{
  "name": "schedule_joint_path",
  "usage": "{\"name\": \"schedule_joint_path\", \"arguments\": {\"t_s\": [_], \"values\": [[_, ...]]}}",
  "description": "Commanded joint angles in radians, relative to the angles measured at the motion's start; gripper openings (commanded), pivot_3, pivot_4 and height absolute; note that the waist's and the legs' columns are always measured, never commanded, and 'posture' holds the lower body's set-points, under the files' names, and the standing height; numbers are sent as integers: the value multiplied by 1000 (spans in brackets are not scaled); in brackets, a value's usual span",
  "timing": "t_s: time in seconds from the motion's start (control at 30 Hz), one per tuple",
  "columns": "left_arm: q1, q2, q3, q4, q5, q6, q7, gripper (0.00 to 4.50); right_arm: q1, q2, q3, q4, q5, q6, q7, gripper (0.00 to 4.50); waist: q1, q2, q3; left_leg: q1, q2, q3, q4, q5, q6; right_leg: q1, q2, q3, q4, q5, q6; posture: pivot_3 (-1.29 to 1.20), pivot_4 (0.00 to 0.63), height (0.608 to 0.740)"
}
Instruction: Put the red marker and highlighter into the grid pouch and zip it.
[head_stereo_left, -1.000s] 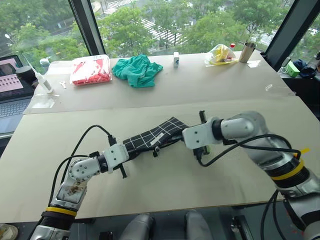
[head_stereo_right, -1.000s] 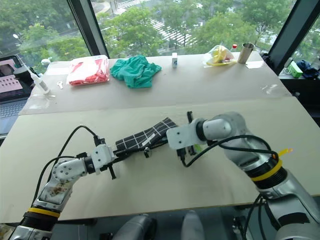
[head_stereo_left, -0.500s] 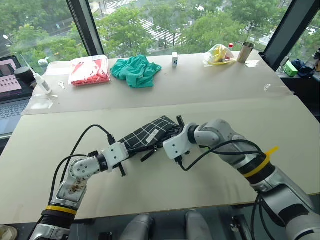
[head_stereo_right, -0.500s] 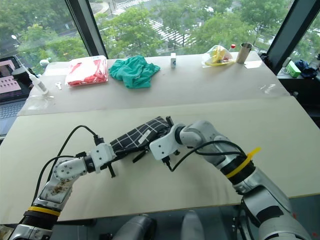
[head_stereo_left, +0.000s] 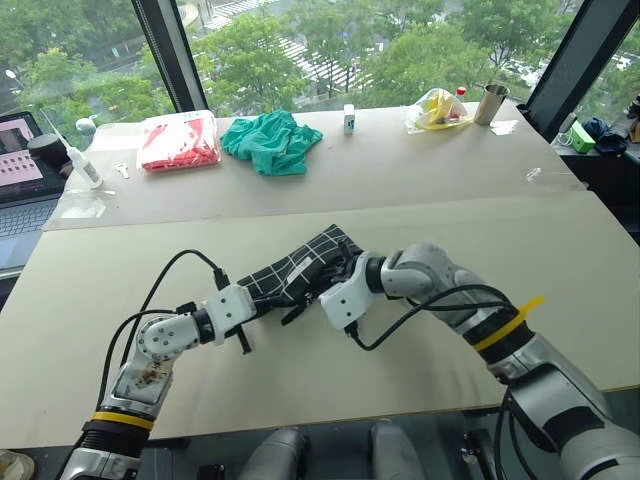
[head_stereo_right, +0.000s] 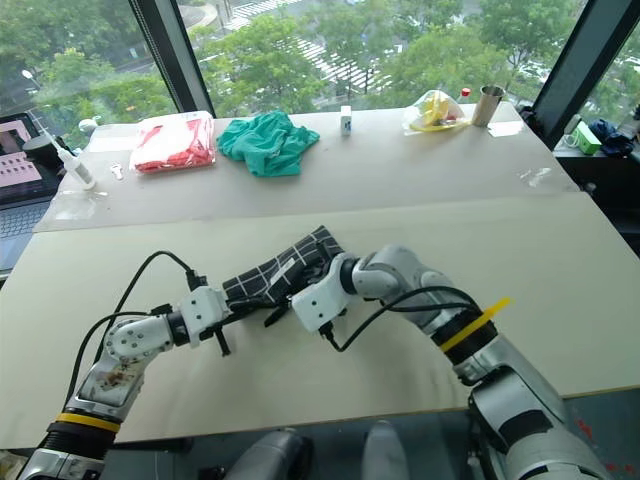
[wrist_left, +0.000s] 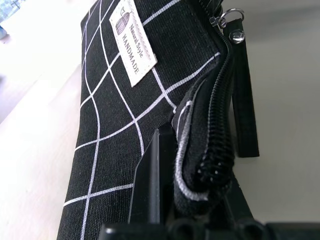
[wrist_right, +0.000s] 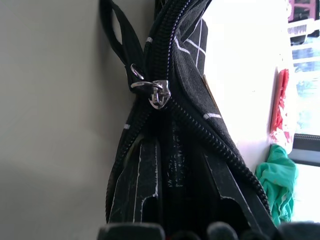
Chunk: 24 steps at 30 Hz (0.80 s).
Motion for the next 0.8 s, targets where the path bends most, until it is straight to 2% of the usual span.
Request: {"name": "schedule_joint_path", "arguments": {"t_s": [0.03, 0.1, 0.17, 0.23, 0.27, 0.33, 0.47, 0.53, 0.8], "values": [[-26, -16, -8, -38, -31, -16, -7, 0, -36, 53, 41, 43, -33, -120, -80, 463, 0, 0, 0, 0, 0, 0, 0, 0, 0, 0, 0, 0, 0, 0, 0, 0, 150, 740], [-26, -17, -6, -39, -32, -16, -6, 0, -38, 61, 43, 69, -31, -145, -82, 463, -1, 0, 0, 0, 0, 0, 0, 0, 0, 0, 0, 0, 0, 0, 0, 0, 150, 740], [-22, -19, 0, -43, -33, -14, -2, 0, -34, 62, 16, 69, 20, -102, -35, 1476, -1, 0, 0, 0, 0, 0, 0, 0, 0, 0, 0, 0, 0, 0, 0, 0, 150, 740], [-17, -22, 6, -48, -39, -8, 3, 0, -37, 46, -6, 62, 61, -69, 24, 1989, -4, 0, 0, 0, 1, 0, 0, 0, 0, 0, 1, 0, 0, 0, 0, 0, 150, 740], [-15, -22, 7, -49, -40, -6, 3, 0, -39, 47, -26, 59, 89, -35, 48, 2429, -4, 0, 0, 0, 1, 0, 0, 0, 0, 0, 1, 0, 0, 0, 0, 0, 150, 740], [-14, -21, 7, -50, -41, -6, 2, 0, -44, 40, -63, 38, 172, 19, 115, 2989, -4, 0, 0, 0, 1, 0, 0, 0, 0, 0, 1, 0, 0, 0, 0, 0, 150, 740], [-15, -20, 10, -51, -45, -2, 2, 0, -70, 24, -180, -21, 356, 158, 199, 2989, -1, 0, 0, 0, 1, 0, 0, 0, 0, 1, 0, 0, 0, 0, 0, 0, 150, 740], [-18, -23, 16, -48, -51, 4, 7, 0, -74, -37, -238, -79, 466, 264, 303, 2989, 1, 0, 0, 0, 1, 0, 0, 0, 0, 1, 1, 0, -1, 0, -1, 0, 150, 740], [-18, -23, 22, -49, -65, 20, 20, 0, -29, -233, -401, -199, 710, 580, 491, 2989, 5, 0, 0, 0, 1, -1, -1, 0, 0, 0, 1, -1, -1, 0, -1, 0, 150, 740]]}}
